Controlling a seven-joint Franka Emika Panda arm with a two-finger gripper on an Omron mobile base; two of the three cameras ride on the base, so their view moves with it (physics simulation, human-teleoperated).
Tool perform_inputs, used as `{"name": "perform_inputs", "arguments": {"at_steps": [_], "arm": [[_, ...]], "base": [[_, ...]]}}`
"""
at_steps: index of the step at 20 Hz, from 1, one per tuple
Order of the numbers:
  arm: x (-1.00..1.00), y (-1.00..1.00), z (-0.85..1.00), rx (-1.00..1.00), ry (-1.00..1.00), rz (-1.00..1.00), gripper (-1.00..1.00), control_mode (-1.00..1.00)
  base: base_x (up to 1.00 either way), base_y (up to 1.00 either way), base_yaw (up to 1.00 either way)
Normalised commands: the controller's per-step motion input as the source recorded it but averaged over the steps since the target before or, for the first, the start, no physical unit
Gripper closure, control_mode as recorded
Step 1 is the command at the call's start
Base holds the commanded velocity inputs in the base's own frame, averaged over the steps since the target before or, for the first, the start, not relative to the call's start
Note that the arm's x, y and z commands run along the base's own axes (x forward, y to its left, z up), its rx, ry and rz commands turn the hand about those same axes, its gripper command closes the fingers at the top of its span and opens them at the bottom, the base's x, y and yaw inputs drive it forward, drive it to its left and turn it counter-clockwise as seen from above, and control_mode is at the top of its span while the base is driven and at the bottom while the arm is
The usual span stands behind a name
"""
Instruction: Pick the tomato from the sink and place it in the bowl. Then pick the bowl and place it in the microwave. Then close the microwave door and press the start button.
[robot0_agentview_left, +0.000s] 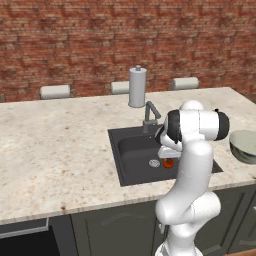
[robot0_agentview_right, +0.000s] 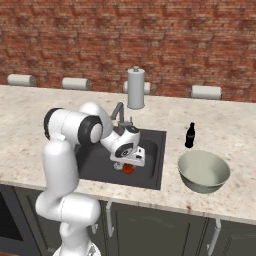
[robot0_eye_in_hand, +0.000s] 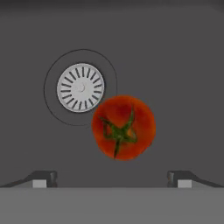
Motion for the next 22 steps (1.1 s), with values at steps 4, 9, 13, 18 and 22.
{"name": "perform_inputs", "arguments": {"at_steps": [4,9,13,18,22], "arm": [[0.33,0.0,-0.33,0.0,0.0,0.03,-1.0,-1.0],[0.24,0.0,-0.36,0.0,0.0,0.04,-1.0,-1.0],[0.1,-0.04,-0.26,0.0,0.0,0.05,-1.0,-1.0],[-0.04,0.01,-0.12,0.0,0.0,0.04,1.0,-1.0],[-0.16,0.11,0.07,-0.03,0.0,0.02,1.0,-1.0]], "base": [[0.0,0.0,0.0],[0.0,0.0,0.0],[0.0,0.0,0.0],[0.0,0.0,0.0],[0.0,0.0,0.0]]}}
